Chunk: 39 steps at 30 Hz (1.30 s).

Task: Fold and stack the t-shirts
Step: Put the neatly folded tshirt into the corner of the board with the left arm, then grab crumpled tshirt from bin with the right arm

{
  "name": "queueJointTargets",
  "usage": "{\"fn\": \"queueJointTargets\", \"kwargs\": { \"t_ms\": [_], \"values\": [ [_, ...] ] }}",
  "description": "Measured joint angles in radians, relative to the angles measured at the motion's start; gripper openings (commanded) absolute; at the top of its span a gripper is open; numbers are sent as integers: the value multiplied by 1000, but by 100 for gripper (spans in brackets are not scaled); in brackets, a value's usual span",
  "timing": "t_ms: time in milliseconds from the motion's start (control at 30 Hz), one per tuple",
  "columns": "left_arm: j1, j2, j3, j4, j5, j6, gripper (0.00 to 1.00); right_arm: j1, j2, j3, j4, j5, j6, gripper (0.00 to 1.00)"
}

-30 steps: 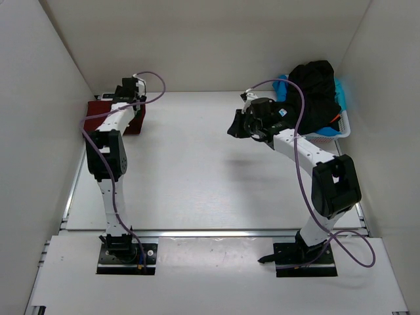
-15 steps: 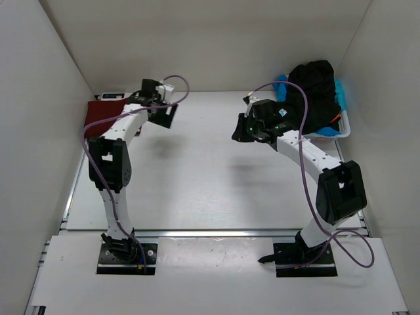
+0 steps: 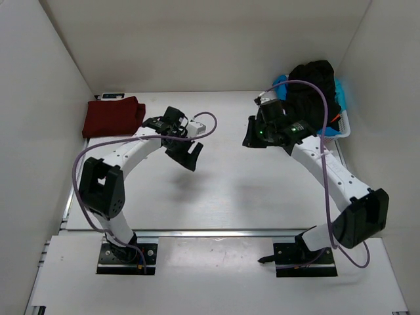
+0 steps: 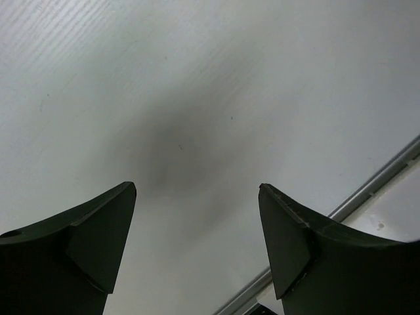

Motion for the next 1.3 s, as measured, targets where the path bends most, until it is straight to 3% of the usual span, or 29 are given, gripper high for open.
{"fn": "queueJointTargets", "kwargs": {
  "t_ms": [333,700,800,933,1133,1300],
  "values": [
    [-90,-240,-193,12,9,-32,88,-25,-241,-72,-189,1,97,12],
    [-79,-262,-249,35,-83,-34,86,-351,-327,-97,-309,-138,-106,18],
    [-72,-269,-306,23,-132,6,84,-282,-340,-83,-326,-111,-165,23],
    [-26,-267,-351,-9,-179,30,80,-219,-392,-100,-329,-151,-201,22],
    [227,-175,-196,-45,-144,8,77,-263,-404,-103,-290,-192,-204,23],
    [249,-64,2,-29,-212,10,77,-296,-334,-98,-221,-239,-203,20]
  ]
}}
